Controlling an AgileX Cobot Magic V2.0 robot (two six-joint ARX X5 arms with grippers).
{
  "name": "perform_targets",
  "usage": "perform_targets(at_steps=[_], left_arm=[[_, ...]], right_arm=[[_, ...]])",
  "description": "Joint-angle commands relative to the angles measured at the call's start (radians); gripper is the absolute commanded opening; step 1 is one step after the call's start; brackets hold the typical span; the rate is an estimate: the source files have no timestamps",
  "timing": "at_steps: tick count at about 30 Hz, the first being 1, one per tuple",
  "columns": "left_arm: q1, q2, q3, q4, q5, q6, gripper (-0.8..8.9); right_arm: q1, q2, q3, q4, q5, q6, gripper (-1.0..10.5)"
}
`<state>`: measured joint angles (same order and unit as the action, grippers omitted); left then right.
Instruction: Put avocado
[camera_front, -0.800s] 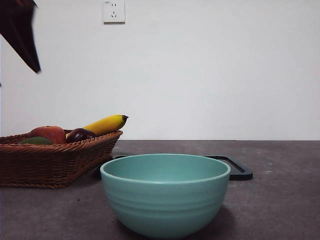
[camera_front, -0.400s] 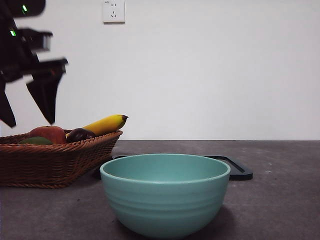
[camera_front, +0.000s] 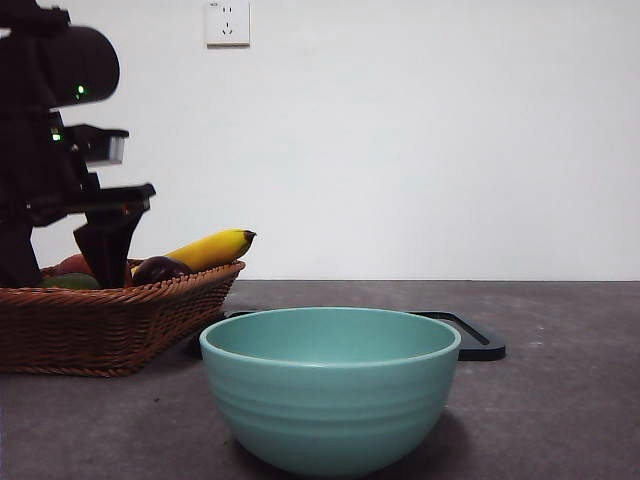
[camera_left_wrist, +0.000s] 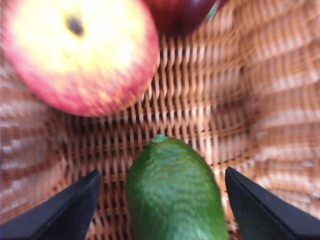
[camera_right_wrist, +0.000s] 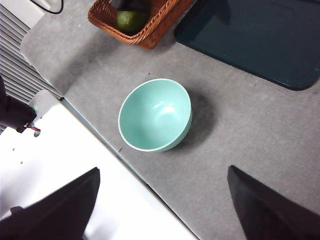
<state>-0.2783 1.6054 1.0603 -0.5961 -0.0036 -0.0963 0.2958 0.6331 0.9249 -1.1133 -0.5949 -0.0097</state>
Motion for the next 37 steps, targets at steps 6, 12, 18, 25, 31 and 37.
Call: perform_targets(at_steps=[6, 12, 18, 25, 31, 37], left_arm=[[-0.005, 0.045, 0.023, 0.008, -0.005, 0.003, 3.66], [-0.01, 0.044, 0.024, -0.005, -0.005, 0.002, 2.43], [-0.011, 0.034, 0.026, -0.032, -0.004, 0.001, 2.43], [-0.029, -0.08, 0.027, -0.042, 0.024, -0.004, 2.44], [-0.092, -0.237, 0.027, -0.076, 0.169, -0.04, 2.43], [-0.231, -0.338, 0.027, -0.093, 0.267, -0.062, 2.44]], right_arm=[[0.006, 0.007, 0.018, 0.011, 0.001, 0.01, 4.1], [0.006, 0.007, 0.018, 0.013, 0.004, 0.01, 4.1], [0.006, 0.007, 0.018, 0.013, 0.045, 0.01, 4.1], [0.006, 0.007, 0.018, 0.013, 0.045, 0.01, 4.1], [0.006, 0.007, 0.018, 0.013, 0.045, 0.01, 4.1], [0.006, 0.007, 0.018, 0.013, 0.045, 0.01, 4.1]])
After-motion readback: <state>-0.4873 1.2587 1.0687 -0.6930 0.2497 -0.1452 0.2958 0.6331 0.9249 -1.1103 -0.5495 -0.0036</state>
